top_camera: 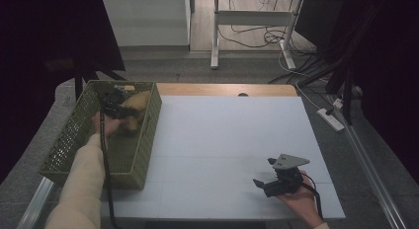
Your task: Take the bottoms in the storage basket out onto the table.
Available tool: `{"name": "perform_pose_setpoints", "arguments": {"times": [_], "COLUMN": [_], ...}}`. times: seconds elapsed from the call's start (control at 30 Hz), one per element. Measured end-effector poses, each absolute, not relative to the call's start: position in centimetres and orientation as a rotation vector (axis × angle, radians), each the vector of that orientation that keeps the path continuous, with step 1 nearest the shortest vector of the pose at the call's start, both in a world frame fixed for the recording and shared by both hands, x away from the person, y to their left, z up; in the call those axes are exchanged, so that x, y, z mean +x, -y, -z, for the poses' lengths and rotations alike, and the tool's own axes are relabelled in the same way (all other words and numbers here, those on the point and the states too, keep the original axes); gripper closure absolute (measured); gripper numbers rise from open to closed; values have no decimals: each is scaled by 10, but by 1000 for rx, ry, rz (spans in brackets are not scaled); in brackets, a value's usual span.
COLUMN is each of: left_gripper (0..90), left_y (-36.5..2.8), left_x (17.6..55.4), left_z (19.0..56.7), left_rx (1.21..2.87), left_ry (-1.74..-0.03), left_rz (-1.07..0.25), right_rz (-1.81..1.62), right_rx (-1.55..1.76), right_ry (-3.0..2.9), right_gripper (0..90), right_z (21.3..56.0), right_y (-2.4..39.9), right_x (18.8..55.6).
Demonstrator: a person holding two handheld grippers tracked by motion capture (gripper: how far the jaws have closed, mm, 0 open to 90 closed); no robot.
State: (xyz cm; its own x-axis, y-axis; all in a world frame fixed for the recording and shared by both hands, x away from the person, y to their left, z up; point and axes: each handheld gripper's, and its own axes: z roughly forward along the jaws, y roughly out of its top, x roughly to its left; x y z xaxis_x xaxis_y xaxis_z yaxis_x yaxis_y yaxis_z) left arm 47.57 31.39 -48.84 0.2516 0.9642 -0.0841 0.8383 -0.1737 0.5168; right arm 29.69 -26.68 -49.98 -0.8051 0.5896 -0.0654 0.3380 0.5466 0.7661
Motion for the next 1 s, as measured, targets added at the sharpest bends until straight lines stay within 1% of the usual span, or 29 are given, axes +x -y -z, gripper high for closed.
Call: {"name": "perform_pose_setpoints", "arguments": {"times": [0.4, 1.0], "left_gripper": [720, 723], "left_y": [-314, -323], "left_x": [464, 444], "left_z": [472, 448], "left_rx": [1997, 1863], "left_ry": [-1592, -1563], "left_rz": [-424, -450], "right_rz": [-1120, -1122], "right_rx": [761, 756], "right_ry": [-2468, -2467], "right_gripper": [74, 74], "right_z": [500, 500], "right_y": [267, 266], "right_x": [297, 296]}}
